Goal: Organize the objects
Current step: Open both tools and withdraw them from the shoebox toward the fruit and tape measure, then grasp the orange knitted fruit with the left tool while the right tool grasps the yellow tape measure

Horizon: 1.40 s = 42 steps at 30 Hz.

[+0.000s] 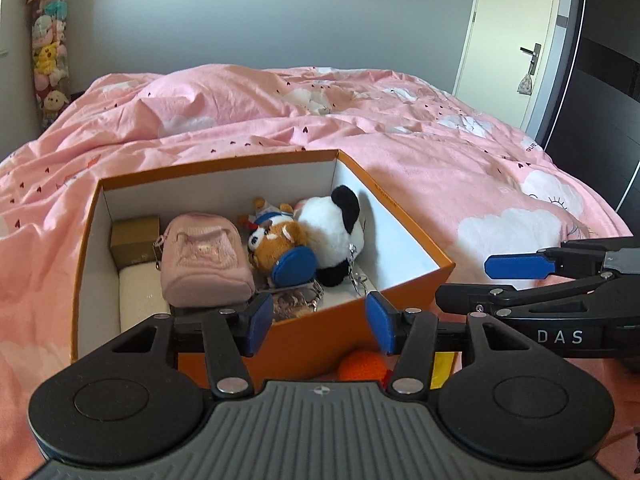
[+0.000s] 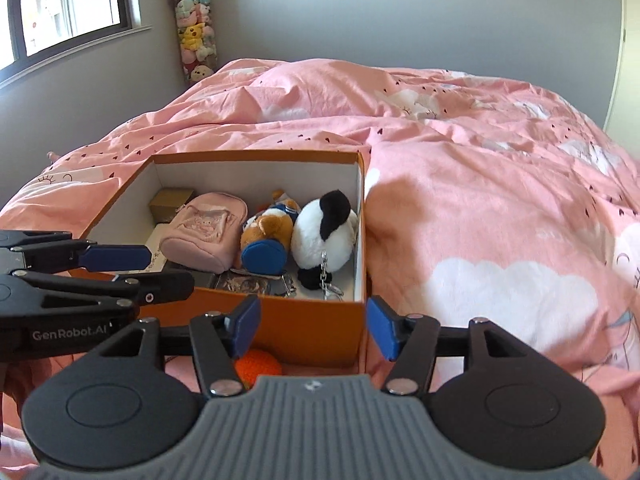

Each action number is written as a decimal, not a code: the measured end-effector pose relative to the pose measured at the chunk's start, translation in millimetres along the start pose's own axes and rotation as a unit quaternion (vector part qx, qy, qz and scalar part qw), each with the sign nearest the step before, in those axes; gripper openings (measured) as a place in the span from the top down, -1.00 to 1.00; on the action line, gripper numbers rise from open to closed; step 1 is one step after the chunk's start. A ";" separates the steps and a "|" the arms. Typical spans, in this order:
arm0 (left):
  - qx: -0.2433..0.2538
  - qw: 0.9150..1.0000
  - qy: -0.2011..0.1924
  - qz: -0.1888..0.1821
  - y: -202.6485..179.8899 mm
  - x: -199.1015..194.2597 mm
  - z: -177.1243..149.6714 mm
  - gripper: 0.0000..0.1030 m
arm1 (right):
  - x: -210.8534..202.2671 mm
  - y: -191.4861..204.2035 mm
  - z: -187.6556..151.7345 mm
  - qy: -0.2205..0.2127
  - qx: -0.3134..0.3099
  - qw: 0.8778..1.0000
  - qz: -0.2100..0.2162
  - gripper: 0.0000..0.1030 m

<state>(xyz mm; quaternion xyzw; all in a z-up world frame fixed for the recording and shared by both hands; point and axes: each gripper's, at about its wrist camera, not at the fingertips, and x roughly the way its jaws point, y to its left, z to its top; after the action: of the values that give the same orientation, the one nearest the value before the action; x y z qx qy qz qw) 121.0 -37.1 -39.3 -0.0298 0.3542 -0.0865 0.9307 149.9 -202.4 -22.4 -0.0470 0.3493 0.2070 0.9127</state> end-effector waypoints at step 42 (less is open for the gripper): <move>-0.048 0.992 0.112 -0.039 12.7 48.4 -56.3 -0.25 | 80.1 -15.4 -67.9 0.150 0.047 0.987 -0.028 0.01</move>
<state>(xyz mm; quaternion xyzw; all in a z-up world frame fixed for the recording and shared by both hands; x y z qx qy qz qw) 120.9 -33.1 -114.5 -0.0785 0.4586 -0.1089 0.8785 168.0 -204.4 -126.9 -0.0442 0.4905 0.1552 0.8564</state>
